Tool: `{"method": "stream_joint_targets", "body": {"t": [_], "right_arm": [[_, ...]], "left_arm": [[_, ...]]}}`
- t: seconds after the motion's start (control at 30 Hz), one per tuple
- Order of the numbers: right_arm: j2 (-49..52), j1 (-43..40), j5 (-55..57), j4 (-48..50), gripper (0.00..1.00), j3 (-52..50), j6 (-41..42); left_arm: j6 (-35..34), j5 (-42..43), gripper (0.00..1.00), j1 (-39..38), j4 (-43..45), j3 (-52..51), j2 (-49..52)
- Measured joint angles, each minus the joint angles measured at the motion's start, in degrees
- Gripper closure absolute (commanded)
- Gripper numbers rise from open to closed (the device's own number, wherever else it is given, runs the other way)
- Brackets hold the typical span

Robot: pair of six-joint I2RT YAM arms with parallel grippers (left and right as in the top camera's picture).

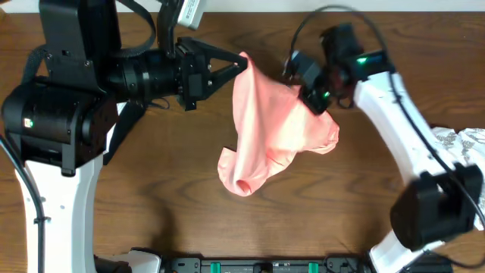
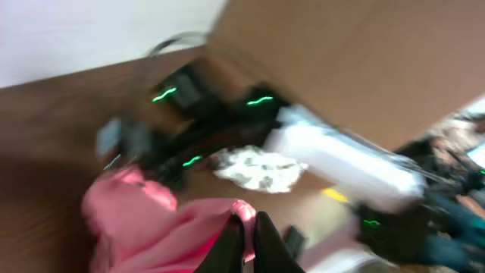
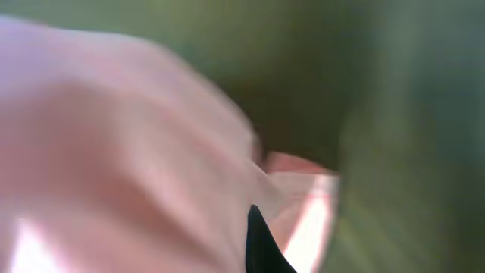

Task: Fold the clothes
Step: 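Grasp the shirt's other corner with the right gripper, then stretch the shirt between both grippers and lay it on the table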

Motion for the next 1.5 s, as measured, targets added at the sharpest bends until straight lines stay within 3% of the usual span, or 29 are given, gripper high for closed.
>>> {"method": "stream_joint_targets", "body": {"t": [0.33, 0.67, 0.93, 1.2, 1.5], "right_arm": [[-20.17, -1.53, 12.22, -5.22, 0.99, 8.48, 9.01], [-25.57, -1.55, 23.78, -9.29, 0.99, 8.37, 16.35], [-33.09, -1.55, 27.50, -8.41, 0.99, 8.37, 18.29], [-26.80, -1.57, 28.26, -8.31, 0.99, 8.39, 18.51], [-10.99, -4.55, 28.24, -5.51, 0.99, 8.37, 18.91]], "left_arm": [[3.32, -15.98, 0.94, 0.02, -2.12, 0.00, 0.02], [3.91, -32.35, 0.94, 0.33, -2.10, -0.02, -0.76], [3.93, -40.59, 0.94, 0.33, -0.13, 0.00, -8.28], [3.93, -41.92, 0.94, 0.33, 0.28, 0.66, -6.78], [3.93, -42.42, 0.94, 0.33, 3.34, 0.59, 9.35]]}}
